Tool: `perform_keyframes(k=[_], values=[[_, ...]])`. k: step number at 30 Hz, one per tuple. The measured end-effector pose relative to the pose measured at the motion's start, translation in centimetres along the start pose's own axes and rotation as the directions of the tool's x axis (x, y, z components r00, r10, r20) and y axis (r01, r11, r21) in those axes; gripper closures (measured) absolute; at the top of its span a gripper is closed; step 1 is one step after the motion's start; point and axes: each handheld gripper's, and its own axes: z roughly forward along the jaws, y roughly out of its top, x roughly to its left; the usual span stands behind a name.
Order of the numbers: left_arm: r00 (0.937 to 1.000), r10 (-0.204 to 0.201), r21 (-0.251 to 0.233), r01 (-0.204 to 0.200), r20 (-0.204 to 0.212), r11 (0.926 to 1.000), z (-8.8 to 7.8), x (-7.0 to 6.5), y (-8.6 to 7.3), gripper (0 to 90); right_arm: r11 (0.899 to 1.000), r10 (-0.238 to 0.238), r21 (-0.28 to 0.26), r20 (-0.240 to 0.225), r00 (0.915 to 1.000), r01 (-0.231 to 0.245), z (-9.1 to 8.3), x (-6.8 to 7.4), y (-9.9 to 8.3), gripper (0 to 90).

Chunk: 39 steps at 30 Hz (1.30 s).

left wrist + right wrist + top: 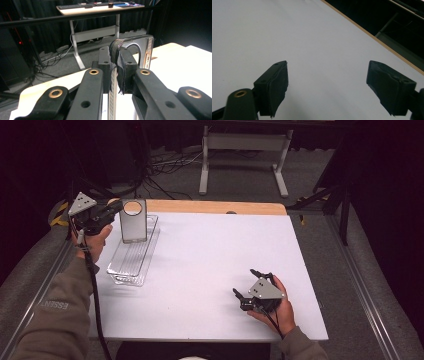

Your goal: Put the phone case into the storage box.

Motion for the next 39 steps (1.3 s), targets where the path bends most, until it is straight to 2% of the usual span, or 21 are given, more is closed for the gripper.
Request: perform_keyframes(k=[7, 12, 13, 16, 22, 27, 30, 33, 39], values=[[0.9996, 0.025, 0.042, -0.025, -0.009, 0.9988, 2.2, 0.2, -0.6, 82.1, 1.0, 0.0, 0.014, 0.002, 1.0, 0.0, 0.3, 0.0, 0.0, 18.9], [0.9996, 0.027, 0.048, -0.027, -0.012, 0.9985, 3.2, 0.6, -0.9, 82.1, 1.0, -0.006, 0.029, 0.005, 1.0, 0.005, 0.3, 0.3, 0.0, 18.9], [0.9997, 0.022, 0.044, -0.022, -0.007, 0.9988, 3.9, 0.9, -1.1, 82.1, 1.0, -0.004, 0.03, 0.006, 1.0, 0.004, 0.2, 0.3, 0.0, 18.9], [0.9996, 0.022, 0.049, -0.021, -0.015, 0.9986, 4.5, 1.1, -1.2, 82.1, 0.999, -0.003, 0.033, 0.008, 1.0, 0.002, 0.1, 0.4, 0.0, 18.9], [0.9999, 0.015, 0.059, -0.015, -0.007, 0.9982, 5.8, 1.6, -1.5, 82.1, 0.999, -0.004, 0.047, 0.006, 1.0, 0.003, -0.1, 0.8, -0.3, 18.9], [0.9992, 0.002, 0.066, 0.0, -0.041, 0.9978, 7.1, 2.2, -1.7, 82.1, 0.998, -0.007, 0.057, 0.009, 0.9999, 0.007, -0.3, 1.1, -0.4, 18.9], [0.9987, -0.01, 0.068, 0.013, -0.049, 0.9976, 7.6, 2.4, -1.7, 82.1, 0.998, -0.01, 0.062, 0.01, 0.9999, 0.009, -0.4, 1.2, -0.5, 18.9], [0.9982, -0.004, 0.073, 0.008, -0.061, 0.9973, 7.9, 2.7, -1.7, 81.9, 0.998, -0.006, 0.063, 0.013, 0.9999, 0.005, -0.6, 1.2, -0.5, 18.9], [0.9991, -0.016, 0.062, 0.018, -0.04, 0.9979, 8.1, 2.9, -1.8, 81.2, 0.997, -0.006, 0.077, 0.004, 1.0, 0.005, -0.8, 1.5, -0.8, 18.9]])
